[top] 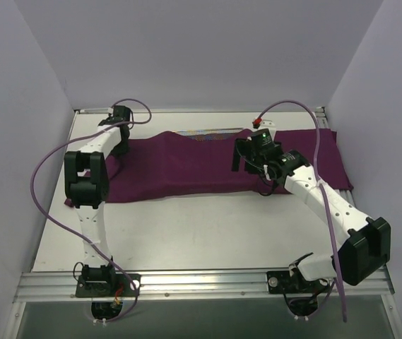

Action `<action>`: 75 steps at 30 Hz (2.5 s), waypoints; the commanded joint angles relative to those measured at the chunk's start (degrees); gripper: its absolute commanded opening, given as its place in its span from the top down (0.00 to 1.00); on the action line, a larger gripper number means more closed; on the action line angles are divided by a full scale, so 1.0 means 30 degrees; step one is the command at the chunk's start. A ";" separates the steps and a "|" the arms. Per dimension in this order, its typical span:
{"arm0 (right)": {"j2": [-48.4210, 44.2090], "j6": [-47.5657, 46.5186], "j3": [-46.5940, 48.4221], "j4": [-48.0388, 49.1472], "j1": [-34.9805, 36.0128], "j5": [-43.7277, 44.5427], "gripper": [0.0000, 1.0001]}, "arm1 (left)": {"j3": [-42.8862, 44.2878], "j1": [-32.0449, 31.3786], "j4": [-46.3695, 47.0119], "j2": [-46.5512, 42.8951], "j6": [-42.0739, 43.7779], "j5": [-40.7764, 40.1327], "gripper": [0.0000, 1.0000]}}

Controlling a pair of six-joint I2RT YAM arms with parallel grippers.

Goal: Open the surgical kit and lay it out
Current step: Open the surgical kit at the center of the board.

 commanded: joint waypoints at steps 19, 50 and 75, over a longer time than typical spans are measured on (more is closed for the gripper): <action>0.4511 0.2148 0.3400 -0.0232 -0.2361 0.0411 0.00 | 1.2335 0.4977 -0.4550 0.1869 0.0444 -0.0384 0.06; 1.9541 -0.0661 1.8197 0.0412 -0.9247 0.8648 0.26 | -0.2203 -0.0416 -0.3145 -0.6953 -0.4625 0.7904 0.04; 2.3702 -0.1395 2.1772 0.1378 -1.1239 0.7126 0.32 | -0.1436 -0.0064 -0.3410 -0.5955 -0.4478 0.8052 0.03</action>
